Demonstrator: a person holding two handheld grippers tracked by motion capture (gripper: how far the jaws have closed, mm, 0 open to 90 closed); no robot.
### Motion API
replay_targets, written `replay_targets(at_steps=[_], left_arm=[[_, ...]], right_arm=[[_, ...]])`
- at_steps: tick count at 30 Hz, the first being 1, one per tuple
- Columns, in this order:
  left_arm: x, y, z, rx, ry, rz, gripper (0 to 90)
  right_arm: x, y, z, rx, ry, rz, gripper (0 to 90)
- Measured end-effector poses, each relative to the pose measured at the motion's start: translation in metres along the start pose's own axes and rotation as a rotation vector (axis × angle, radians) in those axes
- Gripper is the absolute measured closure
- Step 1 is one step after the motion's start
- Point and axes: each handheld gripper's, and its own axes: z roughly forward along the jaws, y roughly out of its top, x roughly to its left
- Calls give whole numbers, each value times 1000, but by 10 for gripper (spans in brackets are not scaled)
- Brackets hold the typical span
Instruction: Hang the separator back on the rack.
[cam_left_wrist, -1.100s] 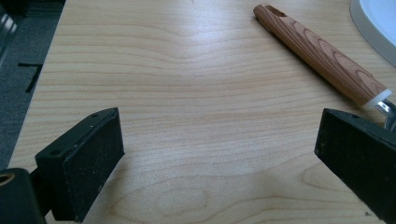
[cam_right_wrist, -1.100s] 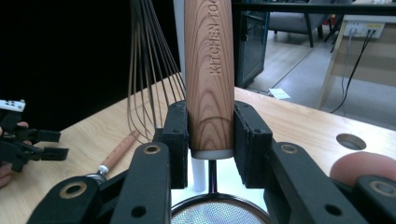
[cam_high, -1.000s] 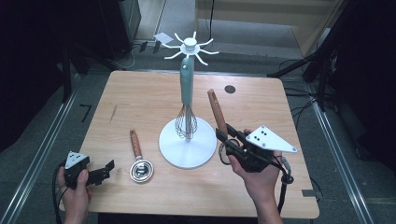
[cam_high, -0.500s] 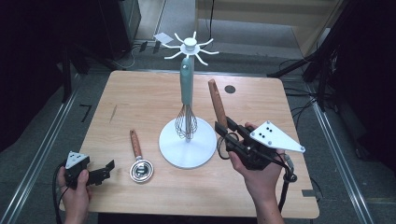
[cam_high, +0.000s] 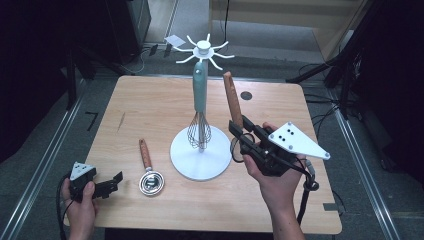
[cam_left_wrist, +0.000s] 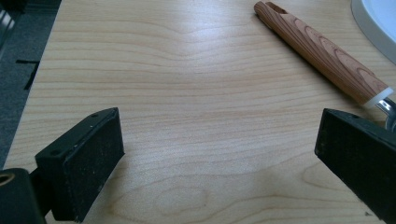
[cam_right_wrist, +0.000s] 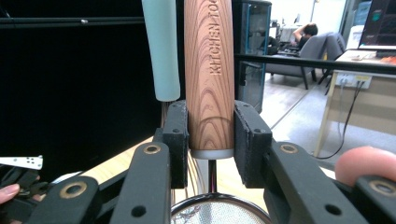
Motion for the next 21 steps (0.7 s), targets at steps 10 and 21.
replay_targets(at_steps=[10,21], left_arm=[[0,0,0,-3,-2,0,13],[0,0,0,3,-4,4,13]], right_arm=[[3,9,2,-22,-3,-5,704],[3,11,12,-14,4,-10,704]])
